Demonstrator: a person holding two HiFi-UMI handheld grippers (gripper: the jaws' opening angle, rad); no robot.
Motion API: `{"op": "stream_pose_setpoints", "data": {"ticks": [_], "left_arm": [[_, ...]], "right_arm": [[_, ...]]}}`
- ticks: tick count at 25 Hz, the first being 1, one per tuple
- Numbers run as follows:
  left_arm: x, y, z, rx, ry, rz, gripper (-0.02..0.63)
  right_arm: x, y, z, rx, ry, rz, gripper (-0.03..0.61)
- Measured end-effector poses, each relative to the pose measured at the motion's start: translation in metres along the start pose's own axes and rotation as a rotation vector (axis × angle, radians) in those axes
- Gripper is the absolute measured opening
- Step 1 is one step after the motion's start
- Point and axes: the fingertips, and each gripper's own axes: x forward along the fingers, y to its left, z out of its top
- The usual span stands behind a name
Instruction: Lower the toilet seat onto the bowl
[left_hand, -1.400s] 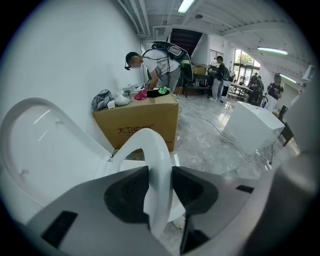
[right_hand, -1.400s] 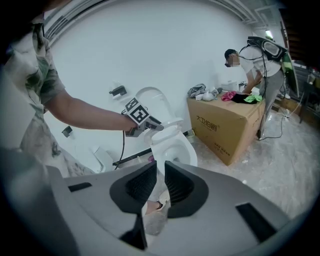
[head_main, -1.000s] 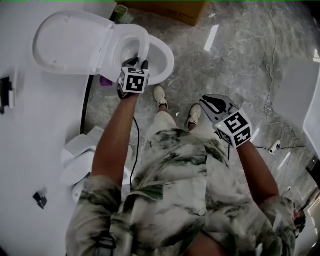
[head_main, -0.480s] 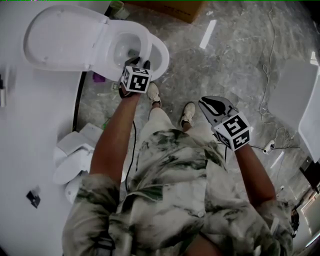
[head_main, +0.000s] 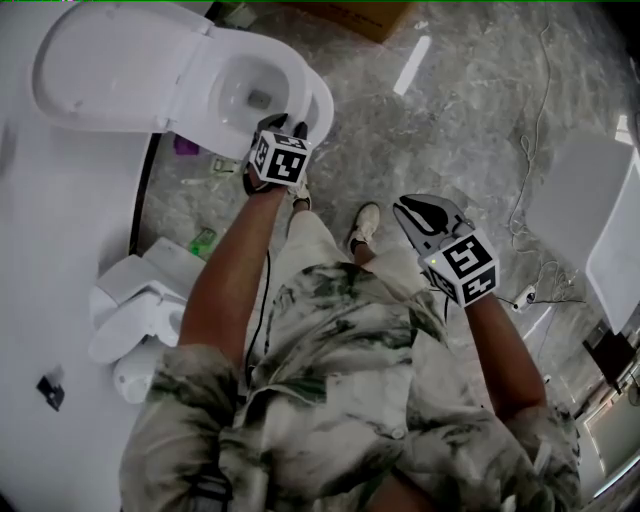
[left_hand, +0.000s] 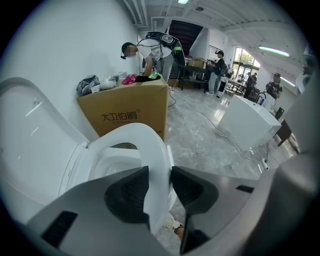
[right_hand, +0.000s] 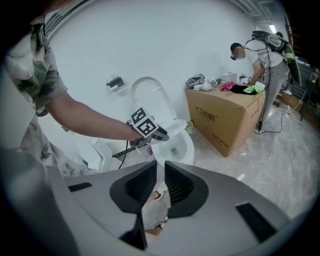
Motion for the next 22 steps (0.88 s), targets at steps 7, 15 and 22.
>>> {"op": "stream_pose_setpoints", "data": {"ticks": [7, 15, 22], "left_arm": [[0.023, -0.010, -0.010, -0.009, 0.024, -0.012, 0.156], [0.045, -0.018, -0.020, -0.006, 0.047, 0.008, 0.156], [0.064, -0.026, -0.027, -0.010, 0.061, 0.007, 0.153]], "right_arm": [[0.007, -0.010, -0.005, 0.009, 0.006, 0.000, 0.069], [0.015, -0.017, -0.014, 0.020, 0.020, 0.011, 0.069], [0.021, -0.025, -0.023, 0.034, 0.033, 0.016, 0.069]]}}
